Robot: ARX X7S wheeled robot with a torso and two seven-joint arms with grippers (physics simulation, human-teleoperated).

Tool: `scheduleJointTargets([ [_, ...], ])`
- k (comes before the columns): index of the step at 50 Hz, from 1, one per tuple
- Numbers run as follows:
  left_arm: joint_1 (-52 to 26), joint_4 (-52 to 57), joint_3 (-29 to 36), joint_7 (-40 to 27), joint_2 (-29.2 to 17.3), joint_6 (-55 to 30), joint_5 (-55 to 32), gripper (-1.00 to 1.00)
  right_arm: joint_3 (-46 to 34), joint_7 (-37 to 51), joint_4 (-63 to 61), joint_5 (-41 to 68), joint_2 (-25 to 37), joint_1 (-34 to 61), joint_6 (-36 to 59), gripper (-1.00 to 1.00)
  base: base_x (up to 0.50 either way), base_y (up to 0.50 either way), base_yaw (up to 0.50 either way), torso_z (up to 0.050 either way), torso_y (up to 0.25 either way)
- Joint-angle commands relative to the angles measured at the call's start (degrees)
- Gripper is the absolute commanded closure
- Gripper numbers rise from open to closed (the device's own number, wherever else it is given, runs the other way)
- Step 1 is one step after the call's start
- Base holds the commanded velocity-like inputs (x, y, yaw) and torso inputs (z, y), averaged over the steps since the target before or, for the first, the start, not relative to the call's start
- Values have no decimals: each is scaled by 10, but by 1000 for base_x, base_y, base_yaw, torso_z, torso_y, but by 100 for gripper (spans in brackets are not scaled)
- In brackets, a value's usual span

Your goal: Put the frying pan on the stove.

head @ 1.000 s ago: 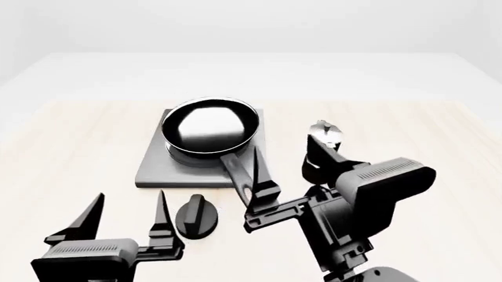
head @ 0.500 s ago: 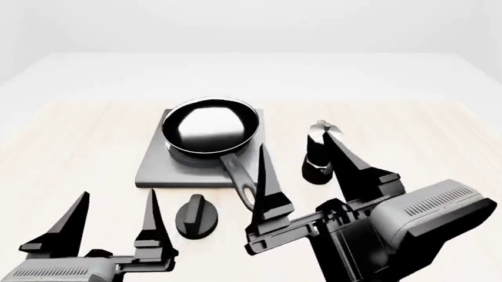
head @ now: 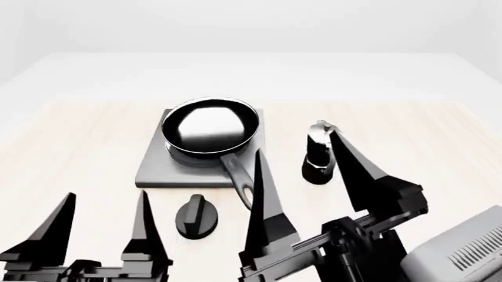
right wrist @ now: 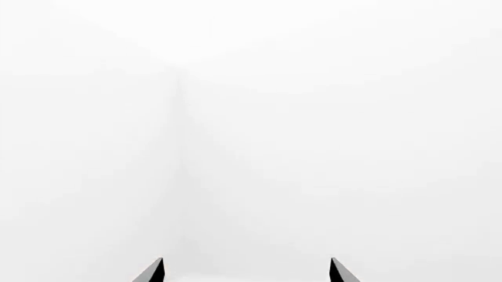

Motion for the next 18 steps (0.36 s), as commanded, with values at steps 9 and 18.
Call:
scheduleJointTargets([
  [9, 25, 35, -5, -4, -11, 15, 10, -100, -427, 266, -10, -53, 75, 333, -171, -100, 0, 0, 0, 0, 0],
  [18, 38, 49, -8, -6, -16, 24, 13, -100, -596, 378, -10, -84, 47, 480, -223, -100, 0, 0, 0, 0, 0],
])
